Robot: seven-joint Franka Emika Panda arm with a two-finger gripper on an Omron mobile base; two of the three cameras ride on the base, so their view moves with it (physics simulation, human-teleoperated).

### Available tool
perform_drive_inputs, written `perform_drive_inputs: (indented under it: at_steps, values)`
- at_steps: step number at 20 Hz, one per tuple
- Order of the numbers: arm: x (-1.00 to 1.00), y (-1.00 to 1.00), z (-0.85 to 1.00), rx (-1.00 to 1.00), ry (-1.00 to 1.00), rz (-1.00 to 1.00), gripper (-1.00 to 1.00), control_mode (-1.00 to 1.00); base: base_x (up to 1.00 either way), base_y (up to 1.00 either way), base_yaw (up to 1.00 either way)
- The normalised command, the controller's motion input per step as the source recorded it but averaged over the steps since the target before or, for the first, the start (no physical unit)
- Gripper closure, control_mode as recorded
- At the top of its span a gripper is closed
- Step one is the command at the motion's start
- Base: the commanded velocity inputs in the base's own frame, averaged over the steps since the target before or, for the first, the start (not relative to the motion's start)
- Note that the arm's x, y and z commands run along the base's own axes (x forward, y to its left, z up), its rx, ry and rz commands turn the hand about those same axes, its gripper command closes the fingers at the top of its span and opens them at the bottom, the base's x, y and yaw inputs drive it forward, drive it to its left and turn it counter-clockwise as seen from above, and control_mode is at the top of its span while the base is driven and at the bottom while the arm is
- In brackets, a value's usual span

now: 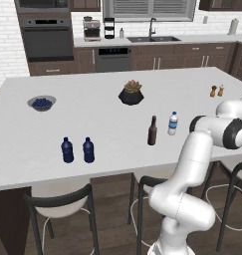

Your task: Move the plastic bottles in the middle to the plastics group, and the glass bottles in the middle to the glass group.

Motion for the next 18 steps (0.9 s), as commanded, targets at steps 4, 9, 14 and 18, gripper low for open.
perform_drive_inputs:
  at_steps: [4,9,14,18]
  values:
    - [-0.03,0.02,0.00,0.00,0.00,0.00,-1.00,-1.00,0.00,0.00,0.00]
    - [-0.25,0.27,0.03,0.00,-0.03,0.00,-1.00,-1.00,0.00,0.00,0.00]
    - [-0.09,0.35,0.07,0.00,-0.04,0.00,-1.00,-1.00,0.00,0.00,0.00]
    - [-0.15,0.10,0.21,0.00,-0.01,0.00,-1.00,-1.00,0.00,0.00,0.00]
